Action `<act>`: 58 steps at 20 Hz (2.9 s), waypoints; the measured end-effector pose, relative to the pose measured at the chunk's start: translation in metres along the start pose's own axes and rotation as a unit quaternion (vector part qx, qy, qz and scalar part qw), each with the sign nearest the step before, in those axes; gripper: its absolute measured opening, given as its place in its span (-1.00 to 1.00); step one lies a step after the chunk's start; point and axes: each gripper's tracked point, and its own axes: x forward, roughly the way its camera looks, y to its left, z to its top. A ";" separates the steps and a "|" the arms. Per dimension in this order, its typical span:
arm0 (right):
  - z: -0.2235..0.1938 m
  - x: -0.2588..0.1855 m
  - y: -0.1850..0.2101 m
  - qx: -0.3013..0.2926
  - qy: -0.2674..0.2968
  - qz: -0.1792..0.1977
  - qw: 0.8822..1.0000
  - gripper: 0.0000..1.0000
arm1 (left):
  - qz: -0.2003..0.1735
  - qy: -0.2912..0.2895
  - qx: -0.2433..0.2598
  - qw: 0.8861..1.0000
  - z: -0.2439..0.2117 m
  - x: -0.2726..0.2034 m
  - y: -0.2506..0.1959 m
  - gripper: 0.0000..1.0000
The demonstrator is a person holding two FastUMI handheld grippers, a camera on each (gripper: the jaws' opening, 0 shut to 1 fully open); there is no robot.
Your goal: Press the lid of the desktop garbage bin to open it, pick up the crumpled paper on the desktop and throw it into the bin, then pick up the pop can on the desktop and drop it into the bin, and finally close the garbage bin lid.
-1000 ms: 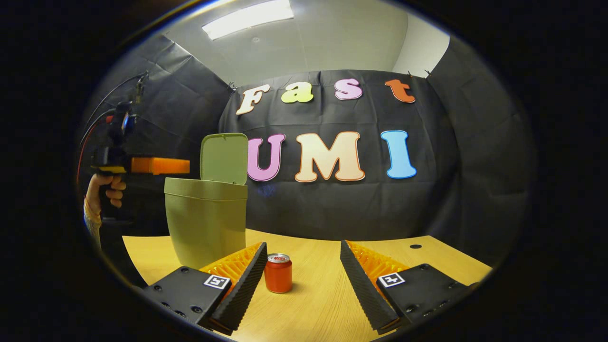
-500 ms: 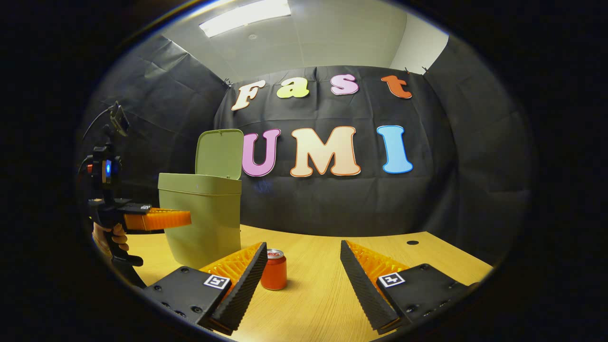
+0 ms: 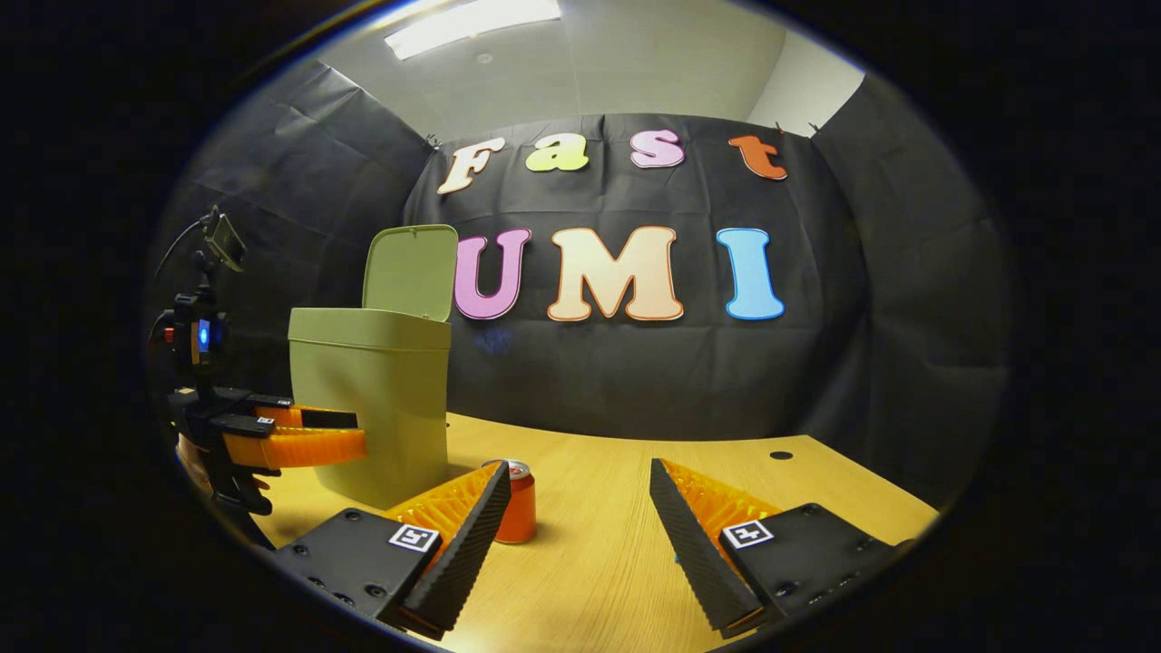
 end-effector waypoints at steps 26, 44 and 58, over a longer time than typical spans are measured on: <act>-0.179 0.076 -0.140 0.008 0.403 -0.054 0.914 0.97 | -0.001 -0.020 0.011 1.000 0.014 -0.005 0.005 0.86; -0.173 0.072 -0.132 0.038 0.415 -0.058 0.907 -0.92 | 0.007 -0.018 0.008 1.000 0.012 -0.004 0.008 0.87; -0.008 0.112 -0.025 0.019 0.311 0.049 0.949 -0.93 | -0.009 0.011 -0.008 1.000 -0.004 -0.003 0.001 0.89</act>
